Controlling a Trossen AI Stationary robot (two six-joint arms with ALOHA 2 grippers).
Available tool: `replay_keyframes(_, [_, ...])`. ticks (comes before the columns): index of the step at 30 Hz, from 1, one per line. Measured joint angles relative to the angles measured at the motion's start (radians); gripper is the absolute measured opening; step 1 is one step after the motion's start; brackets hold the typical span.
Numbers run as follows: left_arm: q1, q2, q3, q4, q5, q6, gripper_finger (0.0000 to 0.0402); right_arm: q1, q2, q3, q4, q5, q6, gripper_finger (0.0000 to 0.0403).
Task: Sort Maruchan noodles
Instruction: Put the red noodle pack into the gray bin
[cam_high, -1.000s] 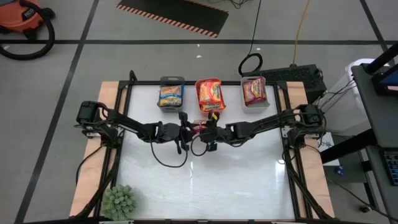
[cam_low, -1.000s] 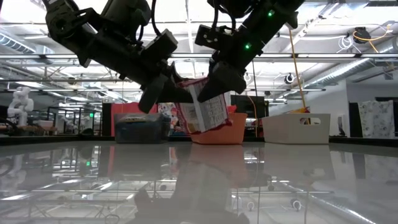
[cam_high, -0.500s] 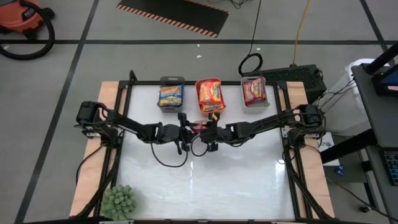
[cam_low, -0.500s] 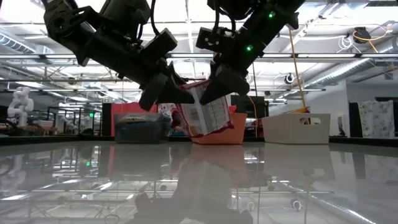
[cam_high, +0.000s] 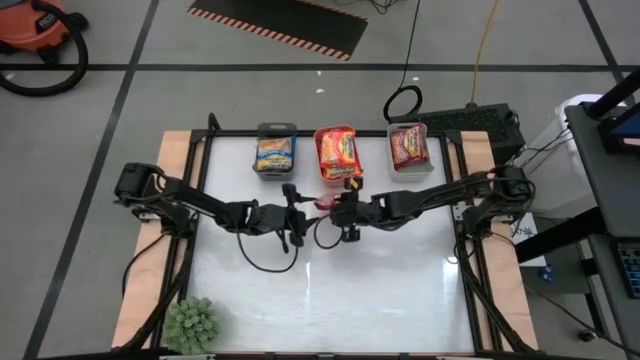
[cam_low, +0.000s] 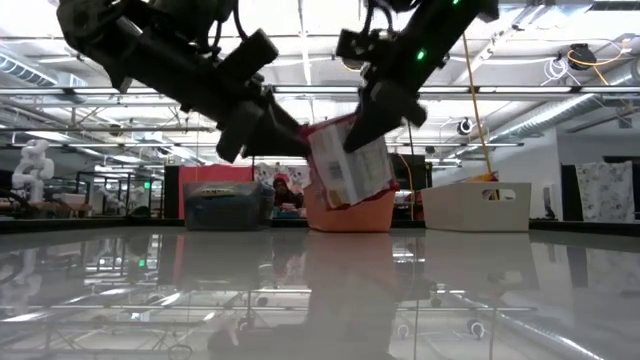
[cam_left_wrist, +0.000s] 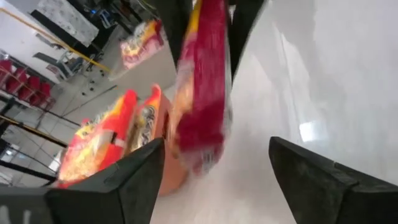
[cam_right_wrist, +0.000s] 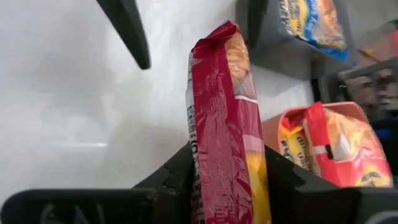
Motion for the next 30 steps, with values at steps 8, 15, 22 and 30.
replay_keyframes(8, [0.028,-0.035,-0.002,-0.079,0.007,-0.110,0.0292,0.040,-0.115,0.000,-0.129,-0.031,0.124,0.0108])
replay_keyframes(15, [0.063,-0.037,-0.001,-0.125,0.087,-0.181,0.0292,0.067,-0.211,0.001,-0.218,0.178,0.176,0.0108])
replay_keyframes(22, [0.069,-0.037,-0.001,-0.126,0.167,-0.231,0.0292,0.030,-0.319,0.001,-0.292,0.282,-0.067,0.0108])
replay_keyframes(30, [0.070,-0.037,-0.001,-0.124,0.167,-0.231,0.0292,-0.108,-0.457,0.000,-0.382,0.300,-0.158,0.0109])
